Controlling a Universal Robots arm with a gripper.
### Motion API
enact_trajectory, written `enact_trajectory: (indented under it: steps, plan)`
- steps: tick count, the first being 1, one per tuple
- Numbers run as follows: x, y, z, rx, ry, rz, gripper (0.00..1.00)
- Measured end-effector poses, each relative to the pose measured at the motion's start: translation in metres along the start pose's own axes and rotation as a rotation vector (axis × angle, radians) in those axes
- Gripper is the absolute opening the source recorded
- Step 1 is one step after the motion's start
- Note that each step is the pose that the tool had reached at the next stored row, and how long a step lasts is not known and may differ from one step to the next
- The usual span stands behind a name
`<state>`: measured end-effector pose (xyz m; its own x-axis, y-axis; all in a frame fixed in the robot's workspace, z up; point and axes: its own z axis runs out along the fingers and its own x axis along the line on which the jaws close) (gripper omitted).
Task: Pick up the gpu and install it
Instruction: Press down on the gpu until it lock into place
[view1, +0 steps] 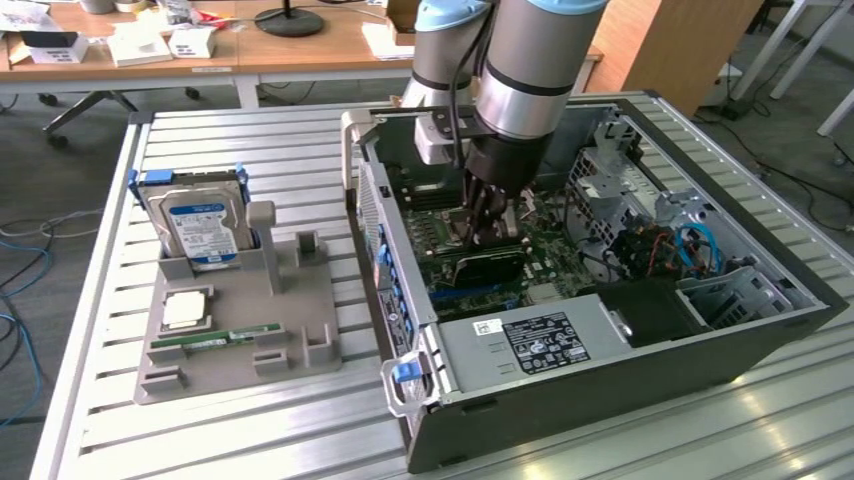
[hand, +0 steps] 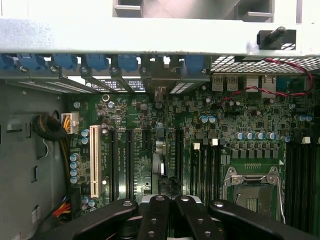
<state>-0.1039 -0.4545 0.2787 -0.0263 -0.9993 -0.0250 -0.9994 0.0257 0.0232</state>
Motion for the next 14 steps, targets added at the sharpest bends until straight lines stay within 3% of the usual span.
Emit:
enact_trajectory:
  steps: [14]
  plan:
    - [0.0002, 0.0, 0.0066, -0.0001, 0.0002, 0.0, 0.11]
